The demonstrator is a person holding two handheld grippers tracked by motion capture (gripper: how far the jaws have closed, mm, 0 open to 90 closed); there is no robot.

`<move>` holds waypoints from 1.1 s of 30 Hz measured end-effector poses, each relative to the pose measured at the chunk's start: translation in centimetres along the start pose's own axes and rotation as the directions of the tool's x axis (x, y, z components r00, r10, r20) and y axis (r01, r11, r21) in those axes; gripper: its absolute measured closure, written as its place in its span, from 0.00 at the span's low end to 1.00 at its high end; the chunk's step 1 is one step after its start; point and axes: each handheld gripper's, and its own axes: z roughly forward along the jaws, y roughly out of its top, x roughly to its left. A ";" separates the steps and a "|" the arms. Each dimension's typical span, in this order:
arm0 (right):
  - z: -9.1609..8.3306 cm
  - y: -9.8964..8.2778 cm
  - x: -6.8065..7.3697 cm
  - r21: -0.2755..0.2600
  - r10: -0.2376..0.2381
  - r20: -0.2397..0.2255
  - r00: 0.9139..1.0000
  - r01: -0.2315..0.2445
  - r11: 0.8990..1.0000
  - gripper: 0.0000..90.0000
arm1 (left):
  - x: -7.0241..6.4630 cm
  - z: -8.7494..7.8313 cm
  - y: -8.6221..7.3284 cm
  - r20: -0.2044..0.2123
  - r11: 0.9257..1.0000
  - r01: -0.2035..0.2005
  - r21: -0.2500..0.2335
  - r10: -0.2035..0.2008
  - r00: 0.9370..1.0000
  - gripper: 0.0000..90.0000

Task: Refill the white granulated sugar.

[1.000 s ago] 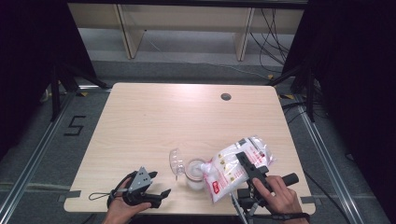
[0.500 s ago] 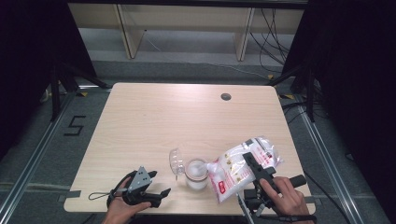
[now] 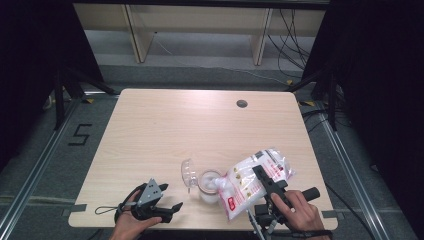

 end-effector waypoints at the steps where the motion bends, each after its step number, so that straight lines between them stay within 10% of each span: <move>1: 0.0 0.1 0.0 0.018 0.012 -0.022 1.000 -0.012 1.000 0.77 | 0.0 0.0 0.1 0.000 1.000 -0.005 0.005 0.005 1.000 0.23; 13: 0.3 -0.4 0.3 0.031 0.060 -0.010 0.998 -0.060 0.998 0.77 | 0.0 0.0 0.0 0.001 1.000 -0.001 0.009 0.001 1.000 0.23; 14: 0.3 -0.4 -0.1 0.019 0.007 -0.010 1.000 -0.007 1.000 0.77 | -0.1 0.0 0.0 0.010 1.000 0.003 0.006 -0.003 1.000 0.23; 33: -0.4 -0.5 -0.2 0.020 0.013 -0.014 1.000 -0.013 1.000 0.77 | 0.0 0.0 0.0 0.006 1.000 -0.030 0.008 0.030 1.000 0.23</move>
